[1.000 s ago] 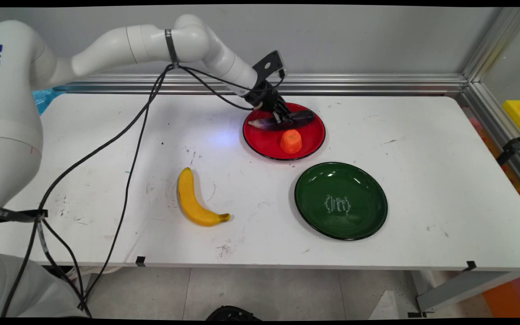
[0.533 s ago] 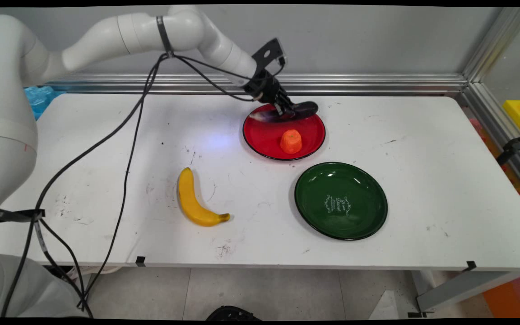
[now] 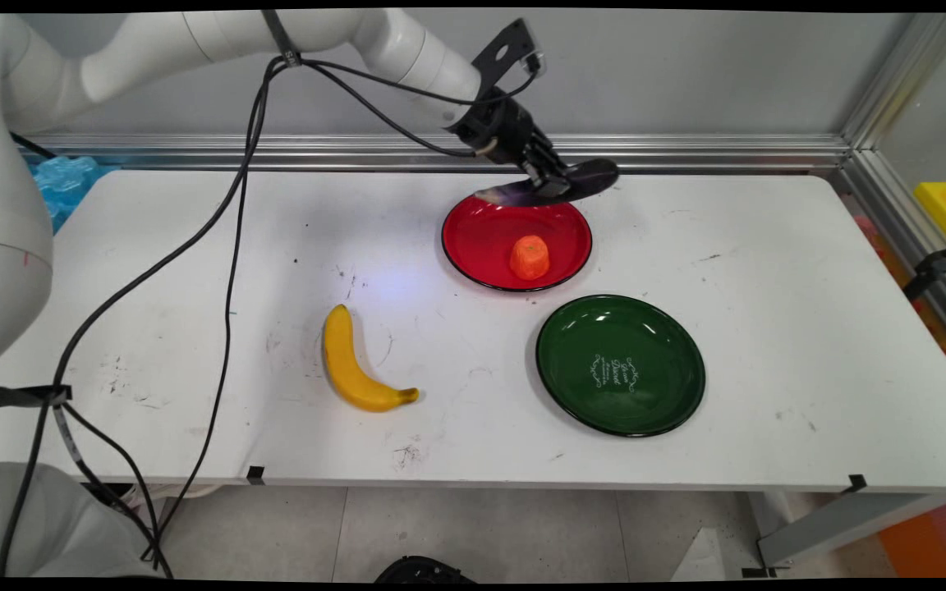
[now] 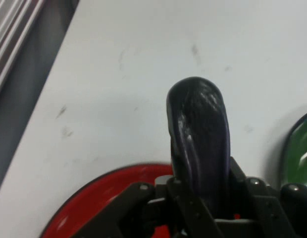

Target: Place the picked object on the green plate

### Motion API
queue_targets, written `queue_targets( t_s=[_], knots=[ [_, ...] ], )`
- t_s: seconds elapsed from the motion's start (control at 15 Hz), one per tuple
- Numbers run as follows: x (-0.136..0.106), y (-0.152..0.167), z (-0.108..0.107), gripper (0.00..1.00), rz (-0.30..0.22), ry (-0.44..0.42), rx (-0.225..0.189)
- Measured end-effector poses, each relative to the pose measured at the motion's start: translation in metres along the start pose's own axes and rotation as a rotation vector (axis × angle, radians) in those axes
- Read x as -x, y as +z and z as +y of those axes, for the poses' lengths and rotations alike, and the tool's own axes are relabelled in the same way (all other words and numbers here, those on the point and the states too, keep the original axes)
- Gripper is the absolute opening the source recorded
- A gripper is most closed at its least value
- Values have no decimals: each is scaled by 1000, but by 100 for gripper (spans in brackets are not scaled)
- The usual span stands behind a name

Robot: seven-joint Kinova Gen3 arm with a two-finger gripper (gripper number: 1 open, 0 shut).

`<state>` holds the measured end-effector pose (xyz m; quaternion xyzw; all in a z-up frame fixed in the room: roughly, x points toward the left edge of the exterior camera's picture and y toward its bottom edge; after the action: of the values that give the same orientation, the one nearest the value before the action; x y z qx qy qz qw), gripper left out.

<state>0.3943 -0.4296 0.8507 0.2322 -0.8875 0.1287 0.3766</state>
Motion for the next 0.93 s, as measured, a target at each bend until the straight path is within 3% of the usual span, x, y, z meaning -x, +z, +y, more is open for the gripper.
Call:
queue_targets(
  t_s=[0.4, 0.93],
  knots=[
    [-23, -4, 60, 0, 43, -4, 39],
    [-20, 14, 108, 0, 44, -13, 56]
  ],
)
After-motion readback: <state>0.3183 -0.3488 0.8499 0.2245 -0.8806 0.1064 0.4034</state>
